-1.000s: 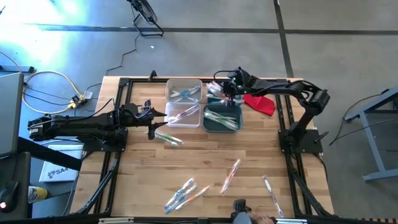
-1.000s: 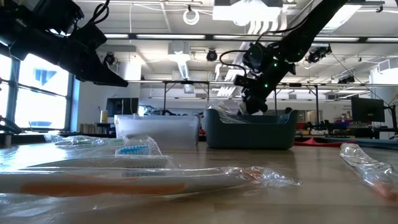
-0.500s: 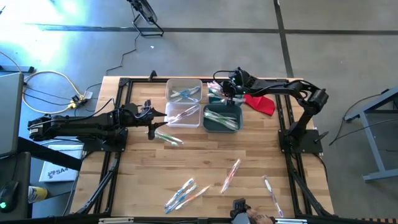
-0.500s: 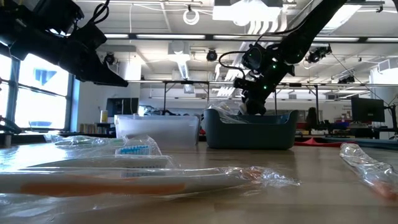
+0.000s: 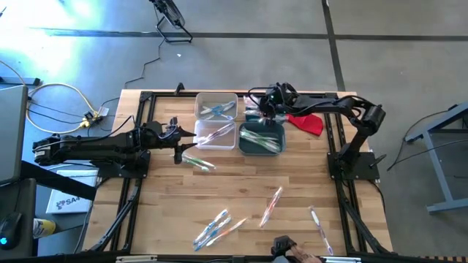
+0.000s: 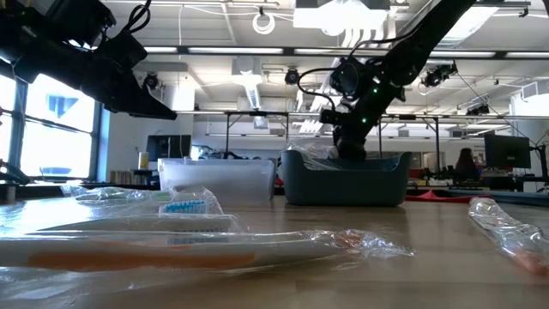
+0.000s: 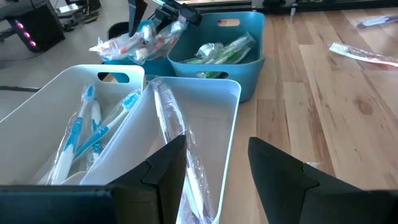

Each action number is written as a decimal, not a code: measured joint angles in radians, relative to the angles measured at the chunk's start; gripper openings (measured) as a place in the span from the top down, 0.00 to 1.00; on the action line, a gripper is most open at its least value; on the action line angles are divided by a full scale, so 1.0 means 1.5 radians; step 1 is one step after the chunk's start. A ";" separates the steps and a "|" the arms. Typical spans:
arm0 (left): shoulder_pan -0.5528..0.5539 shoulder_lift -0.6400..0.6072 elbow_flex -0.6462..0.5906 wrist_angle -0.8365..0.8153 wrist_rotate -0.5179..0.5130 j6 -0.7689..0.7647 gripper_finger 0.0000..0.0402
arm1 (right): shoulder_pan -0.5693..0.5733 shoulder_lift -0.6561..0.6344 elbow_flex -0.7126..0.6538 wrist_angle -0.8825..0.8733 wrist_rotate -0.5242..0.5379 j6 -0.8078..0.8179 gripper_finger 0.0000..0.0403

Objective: Pick & Place Toothbrushes
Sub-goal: Put the orange toothbrush into the blue bin, then put the purple toothbrush into the transparent bin

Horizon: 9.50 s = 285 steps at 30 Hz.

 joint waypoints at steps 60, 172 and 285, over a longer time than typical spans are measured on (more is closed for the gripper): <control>0.000 0.000 0.000 0.000 0.000 -0.003 0.57 | 0.356 -0.320 0.000 -0.464 -0.282 0.895 0.79; 0.000 0.000 0.000 0.004 0.002 -0.023 0.57 | 1.059 0.027 0.001 -0.506 -0.121 1.789 0.88; 0.000 0.000 0.000 0.127 0.060 -0.136 0.57 | 0.465 -0.343 -0.332 0.352 0.054 0.396 0.96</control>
